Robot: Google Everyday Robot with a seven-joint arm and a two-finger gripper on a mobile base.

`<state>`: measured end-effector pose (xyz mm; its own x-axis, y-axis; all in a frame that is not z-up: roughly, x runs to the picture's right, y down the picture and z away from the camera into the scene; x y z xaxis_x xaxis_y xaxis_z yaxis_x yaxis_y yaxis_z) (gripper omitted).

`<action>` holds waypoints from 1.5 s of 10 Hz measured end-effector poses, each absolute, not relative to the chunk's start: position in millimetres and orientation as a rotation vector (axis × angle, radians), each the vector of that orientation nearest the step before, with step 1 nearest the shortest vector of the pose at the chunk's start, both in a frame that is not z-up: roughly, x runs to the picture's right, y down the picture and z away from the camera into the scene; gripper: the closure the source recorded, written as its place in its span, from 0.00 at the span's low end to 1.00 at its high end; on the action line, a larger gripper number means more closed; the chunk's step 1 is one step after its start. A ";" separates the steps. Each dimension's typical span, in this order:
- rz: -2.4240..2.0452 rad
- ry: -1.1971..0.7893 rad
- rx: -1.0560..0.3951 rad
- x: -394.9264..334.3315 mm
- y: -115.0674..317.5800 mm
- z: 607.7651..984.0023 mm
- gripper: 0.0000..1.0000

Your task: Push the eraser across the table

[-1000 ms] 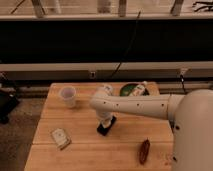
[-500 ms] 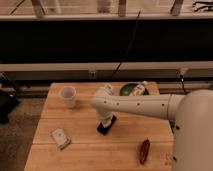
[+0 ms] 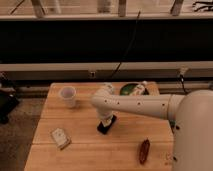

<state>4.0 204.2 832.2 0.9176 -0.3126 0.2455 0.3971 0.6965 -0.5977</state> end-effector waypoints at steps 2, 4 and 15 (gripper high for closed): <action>-0.397 -0.134 -0.692 3.6 204.6 836.2 0.99; -0.399 -0.134 -0.692 3.2 202.2 833.8 0.99; -0.401 -0.141 -0.686 -2.2 195.9 840.2 0.99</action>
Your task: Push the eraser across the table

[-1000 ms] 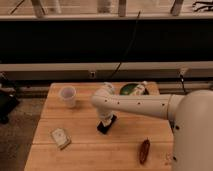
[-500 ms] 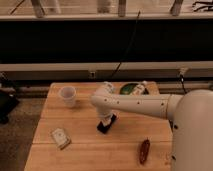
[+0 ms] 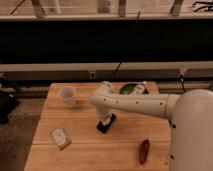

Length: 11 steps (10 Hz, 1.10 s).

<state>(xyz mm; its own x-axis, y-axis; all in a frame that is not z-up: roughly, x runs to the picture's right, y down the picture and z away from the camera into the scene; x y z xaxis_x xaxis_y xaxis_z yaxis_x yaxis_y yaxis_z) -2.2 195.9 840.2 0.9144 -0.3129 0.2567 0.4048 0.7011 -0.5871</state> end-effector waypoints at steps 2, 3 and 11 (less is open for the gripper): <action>-0.402 -0.141 -0.686 -2.5 194.9 839.4 0.99; -0.400 -0.144 -0.683 -4.6 194.7 843.1 0.99; -0.395 -0.148 -0.679 -6.9 191.1 844.6 0.99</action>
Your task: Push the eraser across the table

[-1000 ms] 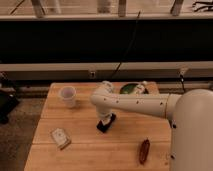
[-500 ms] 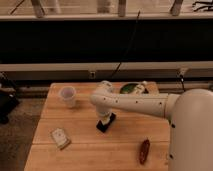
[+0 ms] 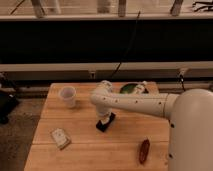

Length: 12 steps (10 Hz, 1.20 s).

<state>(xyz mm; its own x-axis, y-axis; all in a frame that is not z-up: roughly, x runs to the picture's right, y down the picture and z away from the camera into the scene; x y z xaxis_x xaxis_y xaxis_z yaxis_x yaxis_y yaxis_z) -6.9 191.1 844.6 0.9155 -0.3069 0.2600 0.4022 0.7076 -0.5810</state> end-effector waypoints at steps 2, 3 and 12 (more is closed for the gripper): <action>-0.392 -0.148 -0.678 -6.7 190.0 845.2 0.99; -0.388 -0.152 -0.673 -8.2 189.8 849.2 0.99; -0.385 -0.153 -0.671 -7.7 185.0 848.8 0.99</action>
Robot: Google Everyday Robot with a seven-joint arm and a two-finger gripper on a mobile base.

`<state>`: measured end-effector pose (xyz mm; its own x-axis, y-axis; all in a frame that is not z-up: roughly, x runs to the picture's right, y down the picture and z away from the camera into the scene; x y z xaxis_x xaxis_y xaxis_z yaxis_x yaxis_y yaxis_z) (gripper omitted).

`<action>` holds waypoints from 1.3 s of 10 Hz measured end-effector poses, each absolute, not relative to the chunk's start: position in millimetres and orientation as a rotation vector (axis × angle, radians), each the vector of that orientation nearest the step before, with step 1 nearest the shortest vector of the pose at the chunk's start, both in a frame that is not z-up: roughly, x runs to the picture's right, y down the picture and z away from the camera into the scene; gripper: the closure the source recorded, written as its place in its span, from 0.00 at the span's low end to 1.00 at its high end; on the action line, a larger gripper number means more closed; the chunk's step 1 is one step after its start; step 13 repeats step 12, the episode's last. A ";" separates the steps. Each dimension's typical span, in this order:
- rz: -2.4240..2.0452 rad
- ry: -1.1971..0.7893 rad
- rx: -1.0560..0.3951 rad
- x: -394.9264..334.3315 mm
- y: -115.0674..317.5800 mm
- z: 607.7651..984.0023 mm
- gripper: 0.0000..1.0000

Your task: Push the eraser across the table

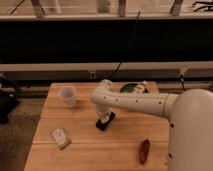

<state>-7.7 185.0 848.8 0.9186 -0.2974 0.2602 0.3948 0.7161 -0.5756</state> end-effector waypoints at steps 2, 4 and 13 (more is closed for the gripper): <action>-0.383 -0.153 -0.671 -7.3 184.8 848.8 0.99; -0.378 -0.158 -0.666 -7.8 184.4 853.8 0.99; -0.379 -0.157 -0.663 -7.6 181.3 853.3 0.99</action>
